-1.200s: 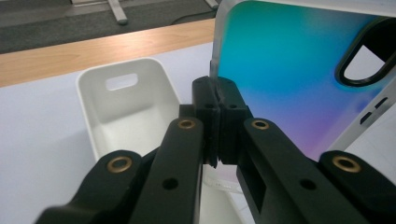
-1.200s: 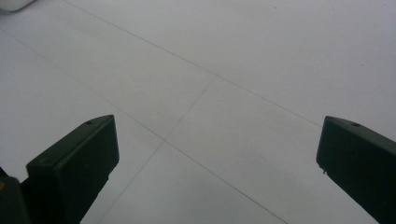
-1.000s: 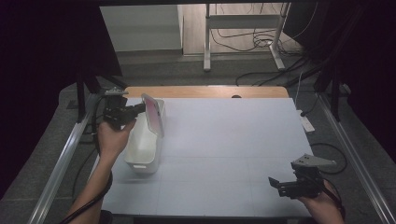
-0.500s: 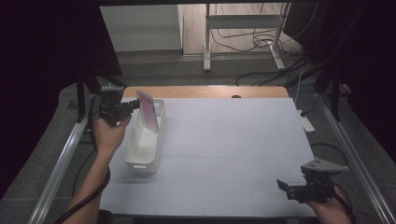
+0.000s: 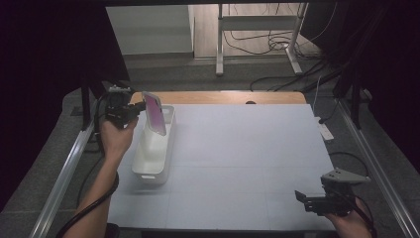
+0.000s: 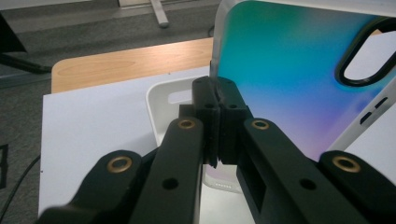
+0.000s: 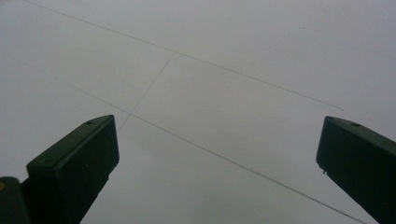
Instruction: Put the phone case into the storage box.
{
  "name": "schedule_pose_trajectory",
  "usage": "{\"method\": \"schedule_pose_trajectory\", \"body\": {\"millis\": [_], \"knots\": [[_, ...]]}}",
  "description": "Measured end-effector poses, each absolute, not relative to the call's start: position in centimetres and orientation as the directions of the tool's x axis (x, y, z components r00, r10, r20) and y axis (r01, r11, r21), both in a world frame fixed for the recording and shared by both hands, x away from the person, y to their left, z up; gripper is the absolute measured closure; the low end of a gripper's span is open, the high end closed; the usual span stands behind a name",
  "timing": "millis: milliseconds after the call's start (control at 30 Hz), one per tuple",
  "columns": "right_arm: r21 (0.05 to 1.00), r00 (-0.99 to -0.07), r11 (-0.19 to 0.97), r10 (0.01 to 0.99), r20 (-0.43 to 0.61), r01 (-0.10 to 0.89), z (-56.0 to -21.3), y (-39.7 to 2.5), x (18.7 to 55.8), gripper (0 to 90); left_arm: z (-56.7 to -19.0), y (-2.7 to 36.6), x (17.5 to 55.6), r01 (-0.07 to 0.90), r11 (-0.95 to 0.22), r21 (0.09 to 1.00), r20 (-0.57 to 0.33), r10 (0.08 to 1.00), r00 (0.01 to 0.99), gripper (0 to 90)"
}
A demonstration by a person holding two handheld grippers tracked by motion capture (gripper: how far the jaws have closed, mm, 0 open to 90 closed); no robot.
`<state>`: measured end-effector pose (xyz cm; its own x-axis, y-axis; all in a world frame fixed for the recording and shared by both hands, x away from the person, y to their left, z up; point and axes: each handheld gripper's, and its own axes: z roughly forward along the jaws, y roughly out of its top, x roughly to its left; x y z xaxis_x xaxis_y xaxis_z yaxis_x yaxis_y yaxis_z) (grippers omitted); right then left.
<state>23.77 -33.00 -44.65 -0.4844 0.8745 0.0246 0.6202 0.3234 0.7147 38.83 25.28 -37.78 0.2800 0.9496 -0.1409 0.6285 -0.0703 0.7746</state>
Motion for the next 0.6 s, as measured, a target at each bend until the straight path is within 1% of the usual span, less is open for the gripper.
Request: {"method": "schedule_pose_trajectory", "body": {"millis": [233,600], "knots": [[0.717,-0.487,0.327,0.873,0.020,0.616,-44.6,-33.0,23.7,0.0,-38.4,25.1,39.9,0.635,-0.053,0.770,-0.138,0.959,0.248,88.5],[0.712,-0.494,0.340,0.869,0.011,0.614,-44.7,-32.8,23.7,0.0,-40.4,25.1,41.5,0.644,-0.020,0.765,-0.139,0.971,0.196,88.5]]}}
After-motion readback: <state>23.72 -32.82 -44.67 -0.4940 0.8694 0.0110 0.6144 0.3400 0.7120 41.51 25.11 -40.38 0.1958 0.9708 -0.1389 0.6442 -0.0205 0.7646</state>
